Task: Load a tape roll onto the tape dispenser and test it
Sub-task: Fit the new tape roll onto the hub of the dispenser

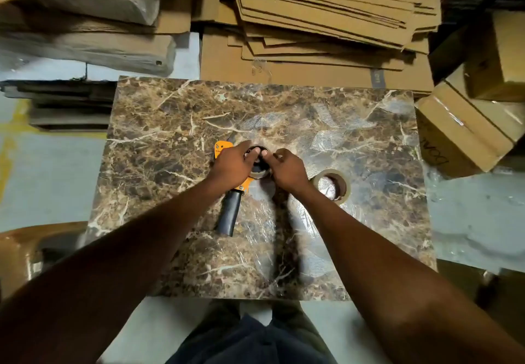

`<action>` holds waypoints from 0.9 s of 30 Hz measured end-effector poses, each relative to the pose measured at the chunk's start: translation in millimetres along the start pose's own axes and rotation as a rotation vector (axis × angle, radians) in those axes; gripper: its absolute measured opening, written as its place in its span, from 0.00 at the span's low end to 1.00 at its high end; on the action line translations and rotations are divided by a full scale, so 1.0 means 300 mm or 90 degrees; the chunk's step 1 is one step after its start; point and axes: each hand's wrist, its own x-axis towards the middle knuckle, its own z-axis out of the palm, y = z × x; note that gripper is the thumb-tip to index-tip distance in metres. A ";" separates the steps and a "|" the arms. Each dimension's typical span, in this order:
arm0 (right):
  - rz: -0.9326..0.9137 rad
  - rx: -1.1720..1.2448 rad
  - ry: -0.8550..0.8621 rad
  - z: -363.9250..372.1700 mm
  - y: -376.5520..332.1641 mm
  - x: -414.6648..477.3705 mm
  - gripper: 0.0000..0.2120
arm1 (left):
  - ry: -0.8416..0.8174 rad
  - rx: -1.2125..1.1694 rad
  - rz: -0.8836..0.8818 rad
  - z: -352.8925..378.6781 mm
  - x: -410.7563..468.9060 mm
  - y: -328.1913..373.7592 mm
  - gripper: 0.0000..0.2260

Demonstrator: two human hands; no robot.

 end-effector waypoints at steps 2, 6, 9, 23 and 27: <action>0.032 0.023 0.025 0.015 0.004 0.013 0.29 | 0.002 -0.025 -0.059 0.004 0.010 0.004 0.23; 0.078 0.077 0.022 0.047 0.017 0.019 0.30 | -0.036 -0.088 -0.097 0.005 0.022 0.004 0.23; 0.103 0.122 0.038 0.059 0.019 0.028 0.29 | -0.040 -0.095 -0.105 0.007 0.033 -0.011 0.22; 0.069 0.137 0.115 0.079 -0.027 0.018 0.28 | -0.062 -0.109 -0.083 0.027 0.016 0.010 0.27; 0.036 0.114 0.139 0.098 -0.021 0.022 0.27 | -0.045 -0.111 -0.069 0.021 0.010 0.011 0.30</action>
